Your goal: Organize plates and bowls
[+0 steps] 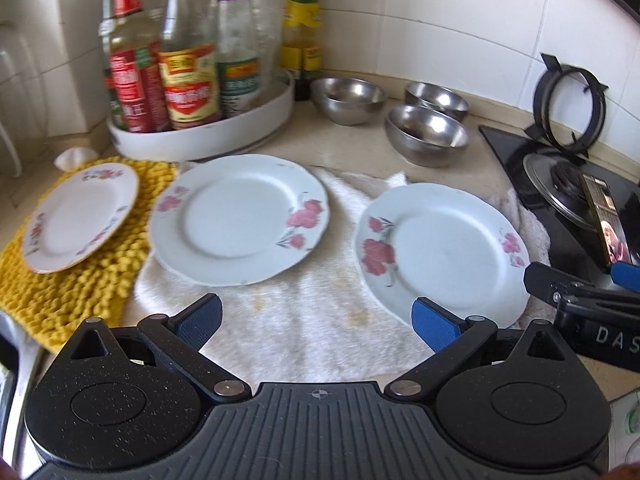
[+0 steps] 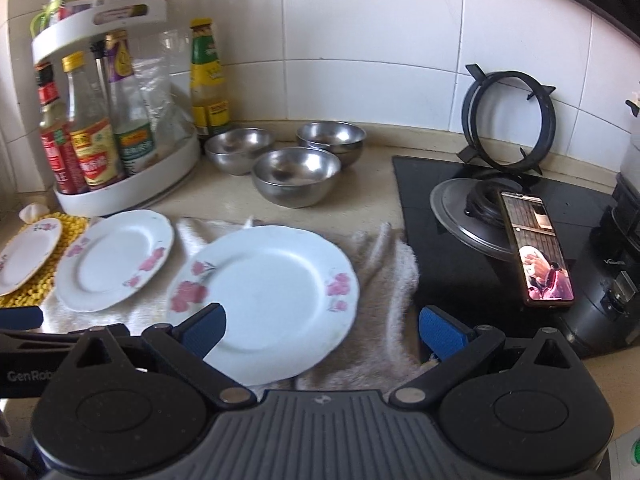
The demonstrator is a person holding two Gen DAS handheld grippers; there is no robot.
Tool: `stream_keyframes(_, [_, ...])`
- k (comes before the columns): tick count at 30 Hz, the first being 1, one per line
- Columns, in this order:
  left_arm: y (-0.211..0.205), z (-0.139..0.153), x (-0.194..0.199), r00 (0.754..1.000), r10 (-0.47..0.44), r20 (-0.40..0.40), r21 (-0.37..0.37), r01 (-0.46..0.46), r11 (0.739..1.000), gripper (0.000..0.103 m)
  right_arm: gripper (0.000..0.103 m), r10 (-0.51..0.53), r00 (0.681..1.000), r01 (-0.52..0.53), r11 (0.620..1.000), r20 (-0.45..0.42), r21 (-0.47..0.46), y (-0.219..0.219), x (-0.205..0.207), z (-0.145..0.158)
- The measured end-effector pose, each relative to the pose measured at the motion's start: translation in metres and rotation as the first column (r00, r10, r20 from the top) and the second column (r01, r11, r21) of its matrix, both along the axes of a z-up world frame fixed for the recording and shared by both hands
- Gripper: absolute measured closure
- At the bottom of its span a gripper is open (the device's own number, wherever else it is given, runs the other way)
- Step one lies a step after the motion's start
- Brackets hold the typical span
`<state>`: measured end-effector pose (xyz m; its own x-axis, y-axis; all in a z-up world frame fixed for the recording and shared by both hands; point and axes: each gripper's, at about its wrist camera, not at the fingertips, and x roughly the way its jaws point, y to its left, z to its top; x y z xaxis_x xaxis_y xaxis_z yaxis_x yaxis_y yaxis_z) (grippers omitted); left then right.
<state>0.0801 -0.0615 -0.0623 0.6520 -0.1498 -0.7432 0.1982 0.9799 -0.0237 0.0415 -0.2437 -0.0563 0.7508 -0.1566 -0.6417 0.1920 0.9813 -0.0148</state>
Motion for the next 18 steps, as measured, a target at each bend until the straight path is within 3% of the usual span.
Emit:
stream_keyframes(13, [-0.030, -0.013, 0.040, 1.000, -0.007, -0.029, 0.035, 0.008, 0.999, 0.001, 0.000, 0.035, 0.998, -0.032, 0.998, -0.045, 0.060, -0.040, 0.046, -0.016])
stream_keyframes(18, [-0.039, -0.015, 0.054, 0.999, -0.020, -0.050, 0.039, 0.022, 0.999, 0.001, 0.000, 0.092, 0.992, -0.083, 0.991, -0.089, 0.108, -0.053, 0.063, -0.026])
